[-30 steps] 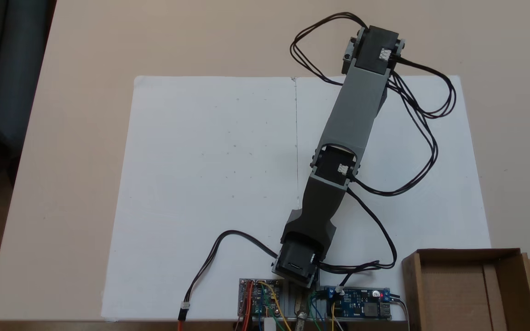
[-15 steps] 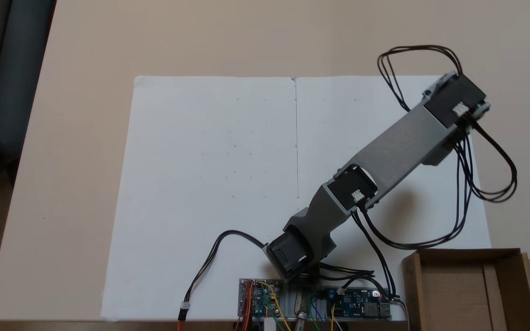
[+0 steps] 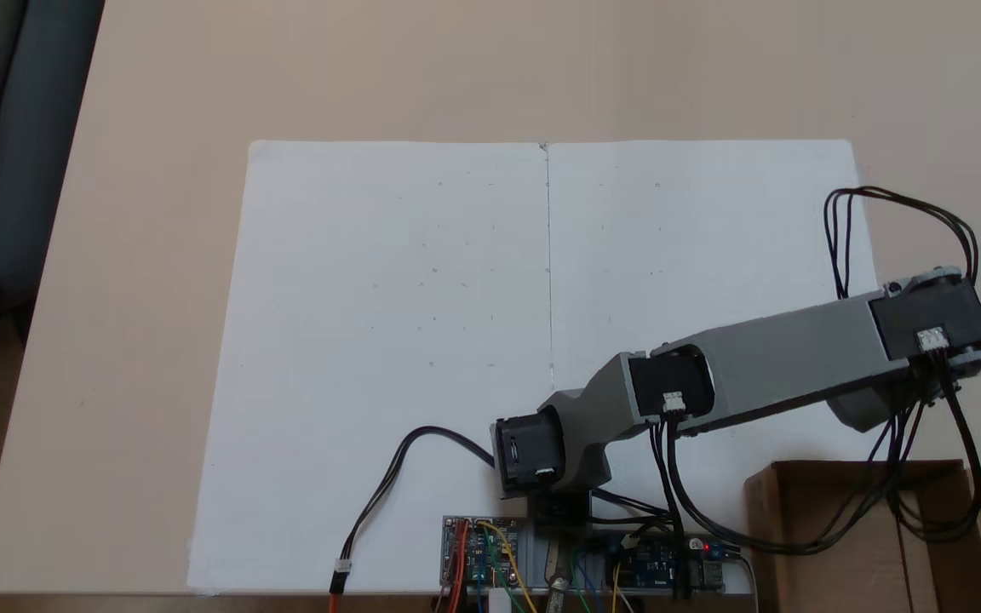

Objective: Grasp a green dice and put it in the bin.

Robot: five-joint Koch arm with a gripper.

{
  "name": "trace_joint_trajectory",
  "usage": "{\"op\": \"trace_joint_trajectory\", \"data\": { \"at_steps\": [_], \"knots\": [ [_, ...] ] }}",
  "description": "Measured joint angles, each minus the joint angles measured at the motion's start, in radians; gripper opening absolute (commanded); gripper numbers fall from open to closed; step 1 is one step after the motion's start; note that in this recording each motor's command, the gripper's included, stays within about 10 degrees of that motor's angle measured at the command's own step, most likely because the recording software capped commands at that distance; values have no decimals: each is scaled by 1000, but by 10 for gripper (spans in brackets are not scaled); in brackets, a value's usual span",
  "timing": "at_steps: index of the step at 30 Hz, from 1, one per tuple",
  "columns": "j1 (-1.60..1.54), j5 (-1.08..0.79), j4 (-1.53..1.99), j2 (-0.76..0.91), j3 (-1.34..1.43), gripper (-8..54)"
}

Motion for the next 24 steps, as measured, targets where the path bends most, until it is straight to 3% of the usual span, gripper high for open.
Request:
{"op": "trace_joint_trajectory", "data": {
  "at_steps": [12, 24],
  "knots": [
    [252, -109, -121, -135, 0, 121],
    [373, -114, -75, -146, 14, 121]
  ]
}}
